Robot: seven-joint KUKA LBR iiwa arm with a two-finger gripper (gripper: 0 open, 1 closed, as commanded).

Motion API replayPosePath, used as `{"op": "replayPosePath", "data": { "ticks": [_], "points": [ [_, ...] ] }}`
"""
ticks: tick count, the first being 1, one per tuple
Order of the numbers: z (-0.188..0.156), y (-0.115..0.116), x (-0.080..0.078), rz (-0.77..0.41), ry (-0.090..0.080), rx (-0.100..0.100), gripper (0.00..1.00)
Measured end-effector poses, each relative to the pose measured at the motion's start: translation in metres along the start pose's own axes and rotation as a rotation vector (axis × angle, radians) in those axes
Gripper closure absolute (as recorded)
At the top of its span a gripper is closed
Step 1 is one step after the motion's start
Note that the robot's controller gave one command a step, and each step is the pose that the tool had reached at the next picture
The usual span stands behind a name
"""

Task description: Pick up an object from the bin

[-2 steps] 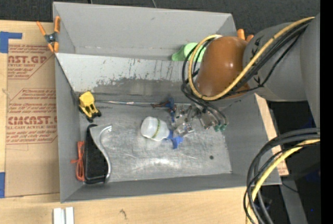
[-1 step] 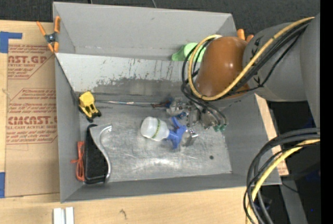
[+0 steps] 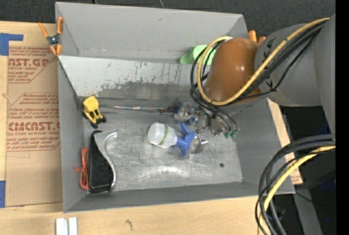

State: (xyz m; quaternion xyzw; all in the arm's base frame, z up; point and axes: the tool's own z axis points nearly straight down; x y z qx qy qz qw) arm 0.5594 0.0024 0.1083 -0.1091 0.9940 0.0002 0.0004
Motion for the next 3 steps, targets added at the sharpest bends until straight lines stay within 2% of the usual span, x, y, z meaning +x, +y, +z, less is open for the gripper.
{"op": "replayPosePath", "data": {
  "ticks": [1,2,3],
  "points": [
    [0.031,0.023,0.017,-0.372,-0.006,0.004,1.00],
    [0.031,0.023,0.017,-0.371,-0.007,0.004,1.00],
    [-0.155,0.015,0.029,-0.388,0.003,-0.002,1.00]
  ]
}}
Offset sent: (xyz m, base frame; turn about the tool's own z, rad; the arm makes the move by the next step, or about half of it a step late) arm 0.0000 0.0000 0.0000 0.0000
